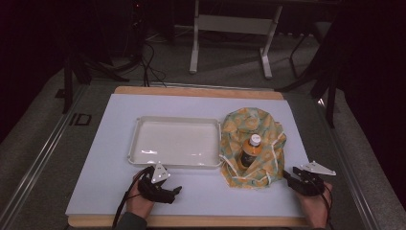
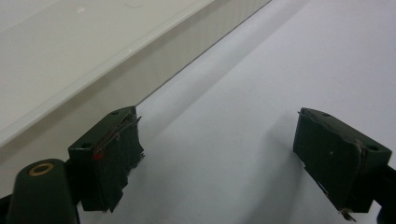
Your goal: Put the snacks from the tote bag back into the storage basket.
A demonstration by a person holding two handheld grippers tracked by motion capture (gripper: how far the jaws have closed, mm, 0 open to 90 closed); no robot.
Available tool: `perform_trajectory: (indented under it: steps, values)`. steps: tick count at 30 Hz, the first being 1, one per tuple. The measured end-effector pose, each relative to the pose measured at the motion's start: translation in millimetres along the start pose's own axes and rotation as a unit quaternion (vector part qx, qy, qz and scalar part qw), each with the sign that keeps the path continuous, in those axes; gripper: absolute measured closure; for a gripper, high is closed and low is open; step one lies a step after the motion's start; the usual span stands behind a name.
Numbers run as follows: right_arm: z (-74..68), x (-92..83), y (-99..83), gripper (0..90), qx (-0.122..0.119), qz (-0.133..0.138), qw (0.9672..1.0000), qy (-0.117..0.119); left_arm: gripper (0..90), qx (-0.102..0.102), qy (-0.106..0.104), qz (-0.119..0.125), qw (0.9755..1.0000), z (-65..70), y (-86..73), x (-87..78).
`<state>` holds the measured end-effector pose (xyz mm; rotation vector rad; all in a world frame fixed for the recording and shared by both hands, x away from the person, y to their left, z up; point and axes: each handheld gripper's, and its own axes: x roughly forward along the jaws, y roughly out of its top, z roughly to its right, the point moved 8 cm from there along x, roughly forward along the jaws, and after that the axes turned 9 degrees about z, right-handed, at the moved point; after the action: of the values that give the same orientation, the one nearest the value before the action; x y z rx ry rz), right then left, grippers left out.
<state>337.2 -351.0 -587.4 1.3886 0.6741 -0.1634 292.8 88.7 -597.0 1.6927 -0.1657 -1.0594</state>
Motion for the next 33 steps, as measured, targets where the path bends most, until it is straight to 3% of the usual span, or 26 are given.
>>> perform_trajectory:
  steps: [21,33]
  values:
    - [-7.0,-8.8,10.2,62.4,-0.008,0.01,0.9996,0.025,18.7,0.002,-0.013,0.012,0.9998,1.8,1.0,-2.0]
    - [-8.1,-13.8,20.0,63.4,-0.055,-0.016,0.9973,0.044,18.7,0.009,-0.028,0.014,0.9995,4.3,1.3,-2.6]
